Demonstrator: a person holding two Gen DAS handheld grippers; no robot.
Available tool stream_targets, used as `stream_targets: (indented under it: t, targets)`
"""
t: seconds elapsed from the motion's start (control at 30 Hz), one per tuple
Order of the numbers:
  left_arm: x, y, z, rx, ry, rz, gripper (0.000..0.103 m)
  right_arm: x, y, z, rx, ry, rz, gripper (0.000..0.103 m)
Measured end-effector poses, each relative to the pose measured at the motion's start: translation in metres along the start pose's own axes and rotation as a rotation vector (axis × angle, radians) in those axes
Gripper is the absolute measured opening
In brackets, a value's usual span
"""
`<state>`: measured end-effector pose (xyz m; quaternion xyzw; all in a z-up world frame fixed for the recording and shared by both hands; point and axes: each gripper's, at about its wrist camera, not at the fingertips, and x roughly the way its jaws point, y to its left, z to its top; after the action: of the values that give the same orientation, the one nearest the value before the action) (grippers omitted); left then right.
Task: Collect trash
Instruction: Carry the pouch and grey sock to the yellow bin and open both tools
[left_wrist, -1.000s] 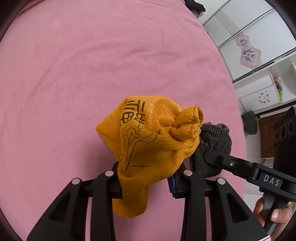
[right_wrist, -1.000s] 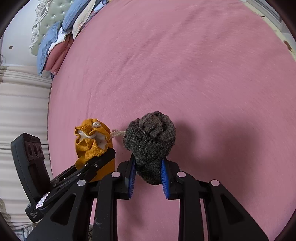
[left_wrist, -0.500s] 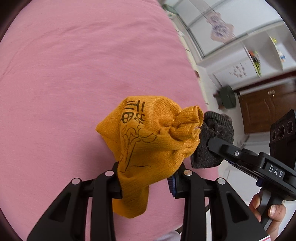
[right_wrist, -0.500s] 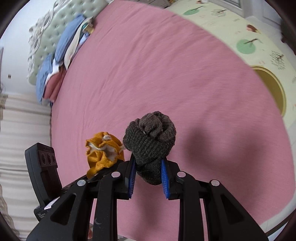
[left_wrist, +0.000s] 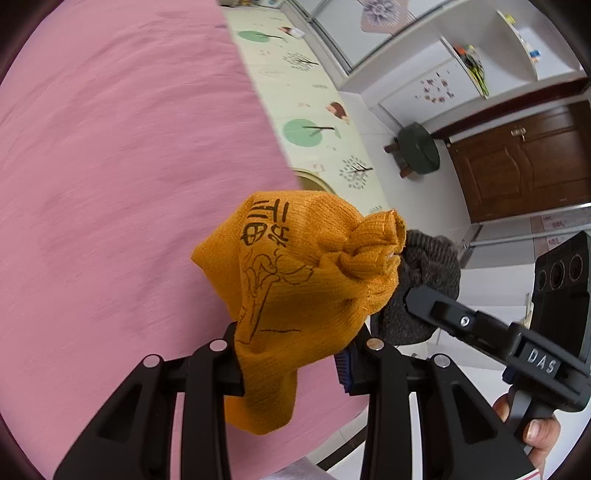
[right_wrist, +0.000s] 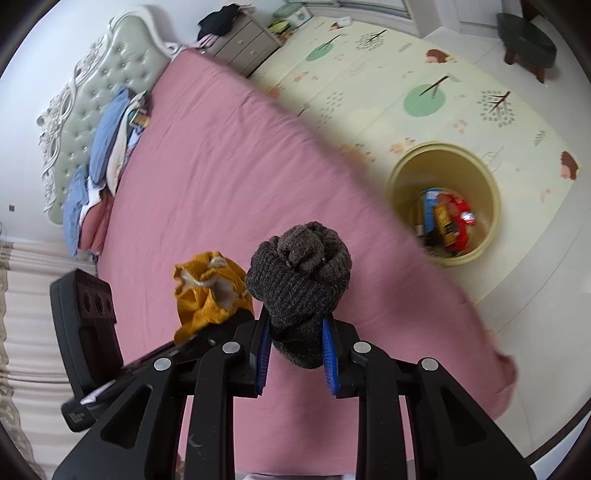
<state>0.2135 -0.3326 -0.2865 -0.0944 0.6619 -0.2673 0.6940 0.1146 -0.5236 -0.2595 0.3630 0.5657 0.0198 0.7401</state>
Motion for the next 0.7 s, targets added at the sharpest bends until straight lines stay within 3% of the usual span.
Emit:
stream_targets:
  t: [0.33,0.6,0.63,0.7]
  targets:
    - [0.075,-0.079,0.047,0.060,0.074,-0.025,0.034,-0.034,-0.105,0.046,0.113,-0.047,-0.024,0.024]
    - [0.129,-0.123,0.088,0.081,0.121,-0.066,0.035,-0.041,-0.146,0.093,0.141,-0.066,-0.041,0.025]
    - [0.133,-0.126,0.093,0.084,0.121,-0.069,0.040,-0.041,-0.148,0.099,0.137,-0.073,-0.040,0.029]
    - [0.138,-0.134,0.105,0.081,0.118,-0.059,0.067,-0.045,-0.154,0.111,0.145,-0.100,-0.062,0.040]
